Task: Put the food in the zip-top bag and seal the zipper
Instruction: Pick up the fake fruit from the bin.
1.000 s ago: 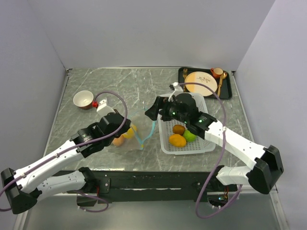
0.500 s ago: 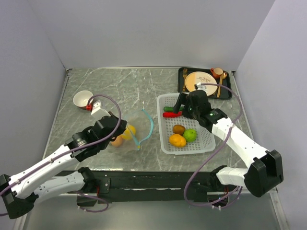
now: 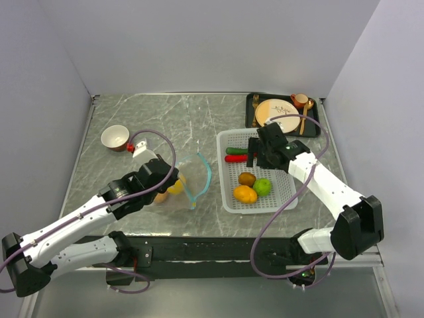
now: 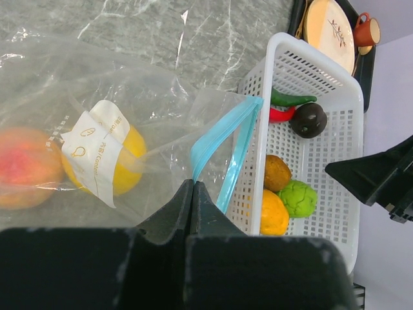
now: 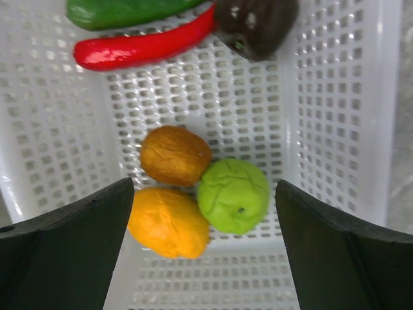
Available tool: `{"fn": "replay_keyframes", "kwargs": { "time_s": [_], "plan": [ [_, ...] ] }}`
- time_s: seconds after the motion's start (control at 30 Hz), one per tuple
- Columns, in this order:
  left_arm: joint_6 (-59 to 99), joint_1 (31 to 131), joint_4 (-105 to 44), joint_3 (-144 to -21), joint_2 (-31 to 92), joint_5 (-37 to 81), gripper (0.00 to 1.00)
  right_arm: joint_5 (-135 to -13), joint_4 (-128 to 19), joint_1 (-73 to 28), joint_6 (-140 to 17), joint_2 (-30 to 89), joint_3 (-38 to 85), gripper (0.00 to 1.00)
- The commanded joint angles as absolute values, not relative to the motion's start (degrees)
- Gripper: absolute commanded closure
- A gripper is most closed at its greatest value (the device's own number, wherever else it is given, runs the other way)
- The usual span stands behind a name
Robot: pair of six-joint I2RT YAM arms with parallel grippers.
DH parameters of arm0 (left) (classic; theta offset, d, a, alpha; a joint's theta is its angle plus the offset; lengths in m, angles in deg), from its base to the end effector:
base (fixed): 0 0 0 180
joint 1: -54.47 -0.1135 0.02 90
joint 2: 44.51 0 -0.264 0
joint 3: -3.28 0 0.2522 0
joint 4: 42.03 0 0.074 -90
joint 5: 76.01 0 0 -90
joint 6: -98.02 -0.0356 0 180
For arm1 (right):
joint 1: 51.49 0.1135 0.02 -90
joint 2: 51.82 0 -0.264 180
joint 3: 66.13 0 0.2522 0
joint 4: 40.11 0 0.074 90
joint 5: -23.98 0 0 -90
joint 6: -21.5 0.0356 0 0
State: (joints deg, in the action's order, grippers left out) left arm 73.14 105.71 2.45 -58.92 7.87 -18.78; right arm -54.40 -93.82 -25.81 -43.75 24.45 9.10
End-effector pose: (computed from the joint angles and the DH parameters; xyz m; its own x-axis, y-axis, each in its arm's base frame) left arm 0.1358 -0.1383 0.3065 -0.4918 -0.6059 -0.6253 -0.1644 0.7698 -0.6167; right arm 0.2485 0.1116 0.2765 -0.8022 0.0693 -0.5930 0.0178 0.9956 0.0922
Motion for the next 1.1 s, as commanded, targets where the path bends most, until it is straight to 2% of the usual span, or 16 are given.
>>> {"fn": "replay_keyframes", "kwargs": {
  "time_s": [0.0, 0.23, 0.5, 0.8, 1.07],
  "plan": [
    [72.27, 105.97, 2.04, -60.31, 6.65, -19.05, 0.98, -52.57, -100.62, -26.44, -45.74, 24.64, 13.11, 0.08],
    [71.83, 105.97, 1.79, -59.87, 5.68, -19.93, 0.97, -57.3, -97.3, -26.7, -45.74, 22.44, 8.37, 0.1],
    [69.89, 105.89, 0.47, -60.93, 7.7, -19.93, 0.96, -61.97, -95.8, -26.7, -46.0, 24.82, 3.97, 0.18],
    [69.37, 105.89, -1.46, -61.19, 9.55, -17.56, 0.98, -57.05, -95.54, -26.7, -44.51, 24.02, 0.63, 0.2],
    [69.72, 105.89, -2.17, -60.66, 9.72, -17.3, 0.98, -57.58, -94.48, -27.05, -44.68, 26.49, 0.8, 0.27]
  ]
}}
